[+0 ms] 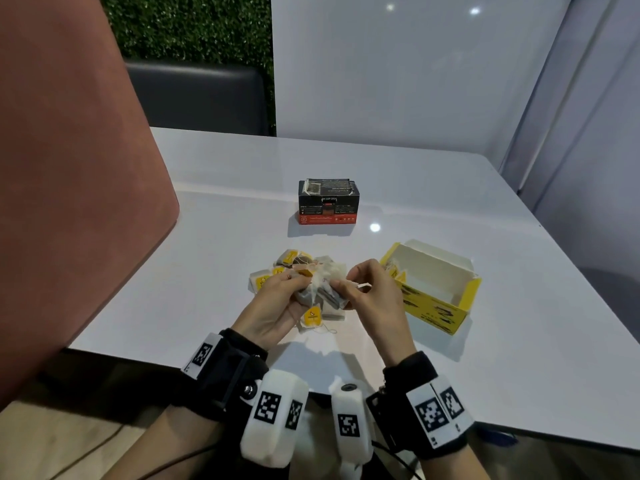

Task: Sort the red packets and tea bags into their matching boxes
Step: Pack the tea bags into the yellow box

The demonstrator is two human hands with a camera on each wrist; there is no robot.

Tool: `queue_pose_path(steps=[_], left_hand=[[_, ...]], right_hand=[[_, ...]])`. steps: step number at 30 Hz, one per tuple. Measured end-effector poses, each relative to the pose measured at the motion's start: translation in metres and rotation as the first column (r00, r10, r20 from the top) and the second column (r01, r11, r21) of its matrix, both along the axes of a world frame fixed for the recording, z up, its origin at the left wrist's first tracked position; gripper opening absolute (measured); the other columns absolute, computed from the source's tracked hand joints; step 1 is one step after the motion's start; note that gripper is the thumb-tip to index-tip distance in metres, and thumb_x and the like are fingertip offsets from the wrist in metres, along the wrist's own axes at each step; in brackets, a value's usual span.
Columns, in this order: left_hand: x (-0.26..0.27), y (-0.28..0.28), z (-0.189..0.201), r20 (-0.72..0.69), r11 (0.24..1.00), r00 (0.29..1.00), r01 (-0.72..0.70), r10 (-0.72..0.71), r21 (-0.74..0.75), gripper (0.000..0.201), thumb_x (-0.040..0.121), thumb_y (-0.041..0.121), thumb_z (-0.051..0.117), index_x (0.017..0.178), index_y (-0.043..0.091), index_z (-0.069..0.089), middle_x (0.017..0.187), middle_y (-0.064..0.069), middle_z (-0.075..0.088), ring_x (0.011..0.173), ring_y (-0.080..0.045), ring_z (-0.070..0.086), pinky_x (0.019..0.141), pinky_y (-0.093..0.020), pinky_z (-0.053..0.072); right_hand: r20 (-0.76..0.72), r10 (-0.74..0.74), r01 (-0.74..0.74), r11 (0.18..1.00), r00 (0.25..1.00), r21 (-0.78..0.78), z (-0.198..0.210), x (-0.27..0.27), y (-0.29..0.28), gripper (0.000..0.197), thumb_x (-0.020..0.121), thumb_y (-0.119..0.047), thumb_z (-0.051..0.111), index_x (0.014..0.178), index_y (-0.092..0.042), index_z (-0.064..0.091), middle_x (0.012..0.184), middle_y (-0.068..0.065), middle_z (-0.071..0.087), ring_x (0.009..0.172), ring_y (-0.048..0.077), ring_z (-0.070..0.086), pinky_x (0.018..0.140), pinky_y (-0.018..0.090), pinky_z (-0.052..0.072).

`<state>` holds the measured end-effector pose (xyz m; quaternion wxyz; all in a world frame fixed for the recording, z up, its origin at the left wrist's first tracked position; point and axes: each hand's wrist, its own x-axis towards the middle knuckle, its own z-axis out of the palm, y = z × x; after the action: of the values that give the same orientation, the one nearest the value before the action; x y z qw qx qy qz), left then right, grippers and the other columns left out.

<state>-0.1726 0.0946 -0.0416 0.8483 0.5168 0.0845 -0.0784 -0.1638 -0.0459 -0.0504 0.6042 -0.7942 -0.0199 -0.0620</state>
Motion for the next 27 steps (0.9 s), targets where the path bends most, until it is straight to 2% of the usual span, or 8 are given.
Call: queue_pose_path(steps=[5,8,12,14,19,21,24,27], left_hand=[[0.001,0.007,0.000,-0.054,0.984,0.998,-0.044,0.036,-0.170,0.014,0.092,-0.002,0.045,0.099,-0.004,0.056,0.100,-0.021,0.059,0.084,-0.022,0.060,0.062,-0.027,0.057],[0.001,0.011,0.001,-0.058,0.987,0.998,-0.015,0.006,-0.157,0.015,0.092,-0.002,0.044,0.100,-0.006,0.057,0.089,-0.017,0.066,0.073,-0.018,0.066,0.058,-0.026,0.058],[0.001,0.016,-0.004,-0.056,0.995,0.997,0.050,-0.055,-0.082,0.012,0.090,-0.004,0.048,0.095,-0.008,0.058,0.108,-0.026,0.060,0.090,-0.025,0.063,0.073,-0.029,0.059],[-0.001,0.017,-0.005,-0.048,0.992,0.993,0.104,-0.108,-0.073,0.018,0.089,-0.005,0.048,0.102,-0.012,0.059,0.116,-0.026,0.062,0.100,-0.029,0.063,0.084,-0.029,0.056],[-0.012,0.013,-0.005,-0.067,0.956,0.954,0.291,-0.293,-0.045,0.027,0.090,-0.005,0.045,0.082,-0.001,0.070,0.091,-0.015,0.071,0.078,-0.019,0.071,0.070,-0.025,0.058],[-0.014,0.009,-0.006,-0.109,0.946,0.940,0.321,-0.325,-0.052,0.016,0.089,0.001,0.050,0.094,-0.002,0.065,0.090,-0.013,0.068,0.073,-0.017,0.069,0.065,-0.025,0.058],[-0.016,0.006,-0.007,-0.135,0.939,0.930,0.330,-0.342,-0.100,0.026,0.080,0.016,0.068,0.103,0.007,0.064,0.100,-0.011,0.062,0.082,-0.021,0.063,0.065,-0.029,0.056],[-0.016,0.004,-0.008,-0.113,0.927,0.927,0.336,-0.357,-0.169,0.037,0.085,0.031,0.060,0.117,0.012,0.059,0.112,-0.013,0.059,0.095,-0.024,0.058,0.075,-0.035,0.051]], right_hand=[[-0.067,0.062,-0.063,0.998,0.996,-0.010,0.002,-0.003,-0.010,0.032,0.076,-0.024,0.075,0.101,-0.017,0.057,0.087,0.015,0.067,0.083,0.028,0.065,0.076,0.043,0.055],[-0.086,0.123,-0.125,0.992,0.989,-0.016,0.005,-0.003,-0.014,0.022,0.076,-0.024,0.075,0.095,-0.019,0.064,0.086,0.026,0.066,0.084,0.039,0.064,0.078,0.050,0.053],[-0.098,0.186,-0.186,0.983,0.978,0.011,0.013,-0.005,-0.021,0.010,0.078,-0.013,0.072,0.087,-0.008,0.070,0.077,0.009,0.067,0.070,0.017,0.061,0.056,0.021,0.049],[-0.102,0.204,-0.195,0.976,0.974,0.096,0.018,-0.006,-0.025,0.012,0.081,-0.009,0.069,0.088,0.000,0.068,0.077,0.008,0.065,0.065,0.012,0.060,0.053,0.015,0.047],[-0.081,0.209,-0.183,0.951,0.975,0.249,0.026,-0.004,-0.027,0.009,0.084,-0.007,0.064,0.089,0.001,0.065,0.075,0.009,0.066,0.065,0.015,0.062,0.058,0.020,0.052],[-0.084,0.210,-0.183,0.950,0.974,0.253,0.027,-0.003,-0.021,0.007,0.084,-0.006,0.064,0.088,0.000,0.064,0.075,0.011,0.066,0.064,0.015,0.062,0.057,0.021,0.051],[-0.087,0.197,-0.171,0.955,0.977,0.242,0.026,-0.001,-0.012,0.013,0.084,-0.005,0.065,0.094,0.002,0.062,0.081,0.014,0.069,0.064,0.016,0.065,0.057,0.024,0.054],[-0.086,0.193,-0.163,0.948,0.977,0.274,0.026,-0.002,-0.006,0.021,0.084,-0.003,0.064,0.104,0.004,0.059,0.088,0.023,0.069,0.070,0.023,0.066,0.068,0.040,0.060]])
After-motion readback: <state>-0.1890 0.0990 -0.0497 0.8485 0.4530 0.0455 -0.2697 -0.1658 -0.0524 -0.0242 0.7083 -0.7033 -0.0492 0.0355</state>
